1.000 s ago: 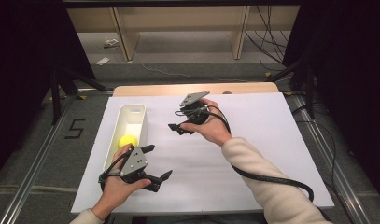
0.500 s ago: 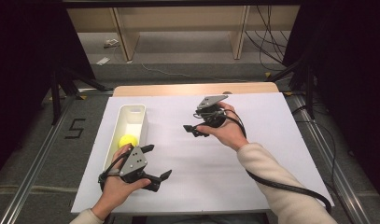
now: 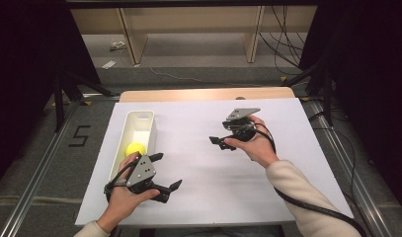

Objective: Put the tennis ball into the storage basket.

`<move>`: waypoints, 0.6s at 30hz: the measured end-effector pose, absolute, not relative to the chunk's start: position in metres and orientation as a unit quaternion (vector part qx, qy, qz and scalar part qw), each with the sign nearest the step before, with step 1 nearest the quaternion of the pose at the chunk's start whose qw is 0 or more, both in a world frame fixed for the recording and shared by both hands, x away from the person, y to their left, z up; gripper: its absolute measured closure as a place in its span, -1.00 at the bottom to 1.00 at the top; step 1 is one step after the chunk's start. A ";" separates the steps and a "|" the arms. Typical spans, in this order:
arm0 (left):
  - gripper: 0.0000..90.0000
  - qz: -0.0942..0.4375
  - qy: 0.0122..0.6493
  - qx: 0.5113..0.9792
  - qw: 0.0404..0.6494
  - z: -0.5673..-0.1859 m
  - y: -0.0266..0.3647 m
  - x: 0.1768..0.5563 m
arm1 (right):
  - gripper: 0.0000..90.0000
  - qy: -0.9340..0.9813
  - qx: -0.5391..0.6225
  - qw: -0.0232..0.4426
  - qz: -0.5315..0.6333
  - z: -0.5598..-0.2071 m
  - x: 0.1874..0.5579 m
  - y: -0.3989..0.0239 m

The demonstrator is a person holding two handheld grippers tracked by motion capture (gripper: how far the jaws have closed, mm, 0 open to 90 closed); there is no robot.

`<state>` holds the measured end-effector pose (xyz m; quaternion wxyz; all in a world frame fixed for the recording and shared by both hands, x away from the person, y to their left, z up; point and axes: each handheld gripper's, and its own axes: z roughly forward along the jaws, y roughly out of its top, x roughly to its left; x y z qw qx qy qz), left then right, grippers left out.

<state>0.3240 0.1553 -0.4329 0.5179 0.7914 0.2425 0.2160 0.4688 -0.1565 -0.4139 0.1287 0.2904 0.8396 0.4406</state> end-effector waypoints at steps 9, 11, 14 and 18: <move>-0.99 0.214 0.245 0.791 0.517 -0.433 0.155 0.324 | -0.57 0.833 0.310 0.136 0.437 -0.419 0.462 -0.184; -1.00 0.215 0.245 0.791 0.517 -0.433 0.155 0.324 | -0.57 0.832 0.315 0.137 0.436 -0.420 0.459 -0.191; -0.99 0.215 0.246 0.791 0.517 -0.433 0.155 0.324 | -0.57 0.829 0.321 0.140 0.436 -0.420 0.455 -0.200; -0.99 0.216 0.246 0.791 0.517 -0.433 0.156 0.324 | -0.57 0.825 0.329 0.145 0.436 -0.420 0.450 -0.213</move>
